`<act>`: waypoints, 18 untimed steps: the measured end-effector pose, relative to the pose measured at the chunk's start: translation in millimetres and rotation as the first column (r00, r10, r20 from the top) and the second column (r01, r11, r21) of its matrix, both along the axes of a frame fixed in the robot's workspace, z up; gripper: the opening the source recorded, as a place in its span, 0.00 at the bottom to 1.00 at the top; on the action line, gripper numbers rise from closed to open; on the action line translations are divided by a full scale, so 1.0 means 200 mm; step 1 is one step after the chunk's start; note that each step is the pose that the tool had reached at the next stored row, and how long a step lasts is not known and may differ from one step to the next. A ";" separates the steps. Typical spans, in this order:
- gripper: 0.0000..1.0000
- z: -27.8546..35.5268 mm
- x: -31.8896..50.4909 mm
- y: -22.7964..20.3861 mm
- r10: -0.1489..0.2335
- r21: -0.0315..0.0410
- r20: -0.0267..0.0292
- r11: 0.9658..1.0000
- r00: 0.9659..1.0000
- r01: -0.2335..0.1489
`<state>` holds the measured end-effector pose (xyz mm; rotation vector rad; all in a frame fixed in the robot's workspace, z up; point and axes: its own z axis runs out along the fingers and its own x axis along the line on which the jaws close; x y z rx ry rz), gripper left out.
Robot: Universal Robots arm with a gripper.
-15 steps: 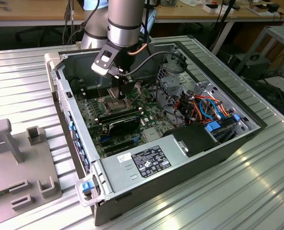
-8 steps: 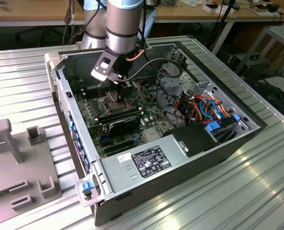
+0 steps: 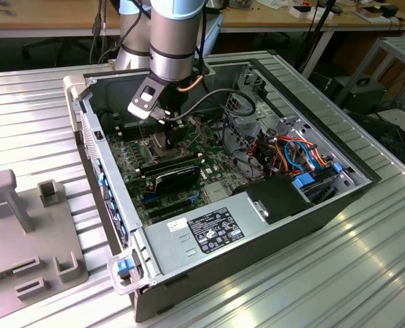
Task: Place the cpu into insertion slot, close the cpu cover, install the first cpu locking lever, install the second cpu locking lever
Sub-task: 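Place the cpu into insertion slot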
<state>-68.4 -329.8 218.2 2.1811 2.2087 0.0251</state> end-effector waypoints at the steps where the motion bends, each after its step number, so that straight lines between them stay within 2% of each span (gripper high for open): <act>1: 0.55 0.000 0.000 0.000 0.000 0.000 0.000 1.000 1.000 0.000; 13: 0.55 -0.007 0.000 0.000 0.000 0.000 0.000 1.000 1.000 0.000; 18: 0.55 -0.043 -0.001 0.000 0.000 0.000 0.000 1.000 1.000 0.000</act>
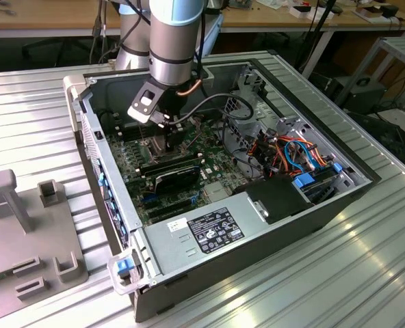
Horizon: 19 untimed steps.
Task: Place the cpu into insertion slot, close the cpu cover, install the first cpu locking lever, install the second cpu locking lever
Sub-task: 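Place the cpu into insertion slot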
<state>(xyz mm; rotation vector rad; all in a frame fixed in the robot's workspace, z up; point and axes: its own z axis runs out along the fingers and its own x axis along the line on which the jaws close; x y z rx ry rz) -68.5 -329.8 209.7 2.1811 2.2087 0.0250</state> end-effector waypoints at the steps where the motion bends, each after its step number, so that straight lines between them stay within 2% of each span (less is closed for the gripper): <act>1: 0.55 -0.008 0.000 0.000 0.000 0.000 0.000 1.000 1.000 0.000; 6: 0.55 -0.033 0.000 -0.006 0.000 0.000 0.000 1.000 1.000 0.000; 8: 0.55 -0.036 0.000 -0.016 0.000 0.000 0.000 1.000 1.000 0.000; 19: 0.55 -0.041 0.005 -0.016 0.000 0.000 0.000 1.000 1.000 0.000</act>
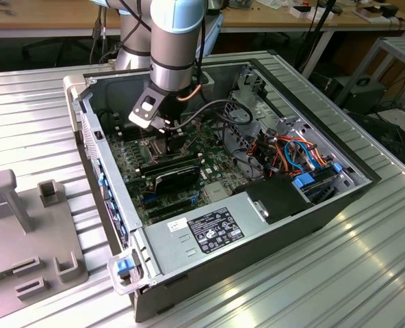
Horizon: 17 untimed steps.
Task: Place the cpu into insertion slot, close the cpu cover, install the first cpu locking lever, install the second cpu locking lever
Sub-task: 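Place the cpu into insertion slot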
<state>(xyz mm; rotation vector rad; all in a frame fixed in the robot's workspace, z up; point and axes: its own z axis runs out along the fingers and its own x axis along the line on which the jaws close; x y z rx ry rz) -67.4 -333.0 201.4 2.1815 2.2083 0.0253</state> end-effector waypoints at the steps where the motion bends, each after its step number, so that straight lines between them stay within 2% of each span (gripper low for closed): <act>1: 0.55 -0.003 0.001 0.000 0.000 0.000 0.000 1.000 1.000 0.000; 17: 0.55 -0.028 0.009 0.006 -0.002 0.000 0.000 1.000 1.000 0.002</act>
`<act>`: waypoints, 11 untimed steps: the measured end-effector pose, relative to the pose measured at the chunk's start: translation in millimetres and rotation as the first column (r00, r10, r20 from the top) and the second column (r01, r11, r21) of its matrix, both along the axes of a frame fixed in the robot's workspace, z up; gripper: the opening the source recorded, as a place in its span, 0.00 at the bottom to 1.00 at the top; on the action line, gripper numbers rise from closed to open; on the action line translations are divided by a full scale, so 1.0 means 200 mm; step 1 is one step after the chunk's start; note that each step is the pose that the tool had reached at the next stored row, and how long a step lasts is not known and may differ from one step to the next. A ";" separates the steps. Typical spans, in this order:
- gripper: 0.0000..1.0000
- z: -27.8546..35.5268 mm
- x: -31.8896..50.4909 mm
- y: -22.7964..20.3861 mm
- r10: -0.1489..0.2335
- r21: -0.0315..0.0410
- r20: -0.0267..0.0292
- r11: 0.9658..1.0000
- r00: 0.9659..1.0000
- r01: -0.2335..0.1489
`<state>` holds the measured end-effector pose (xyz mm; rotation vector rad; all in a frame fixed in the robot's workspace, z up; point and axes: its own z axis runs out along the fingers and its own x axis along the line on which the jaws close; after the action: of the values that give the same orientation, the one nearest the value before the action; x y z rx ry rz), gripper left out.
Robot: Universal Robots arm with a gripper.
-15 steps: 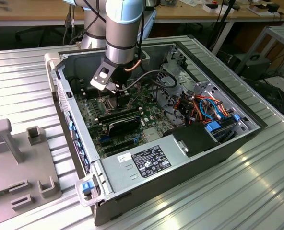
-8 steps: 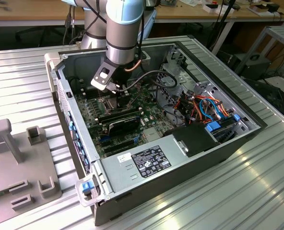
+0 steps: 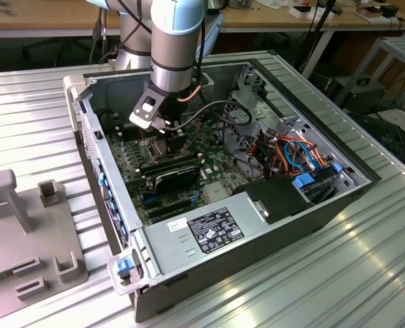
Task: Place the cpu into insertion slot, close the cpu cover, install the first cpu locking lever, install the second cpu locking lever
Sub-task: 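Place the cpu into insertion slot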
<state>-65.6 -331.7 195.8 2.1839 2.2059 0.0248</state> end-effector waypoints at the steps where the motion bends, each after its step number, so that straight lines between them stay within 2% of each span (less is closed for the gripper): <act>1: 0.55 0.000 0.000 0.000 0.000 0.000 0.000 1.000 1.000 0.000; 5: 0.55 -0.003 0.001 0.001 0.000 0.002 0.001 1.000 1.000 0.000; 7: 0.67 -0.002 0.001 0.001 0.000 0.001 0.000 1.000 1.000 0.000; 11: 0.67 -0.001 0.000 0.000 0.000 0.000 0.000 1.000 1.000 0.000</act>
<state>-65.6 -331.7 195.7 2.1840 2.2059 0.0249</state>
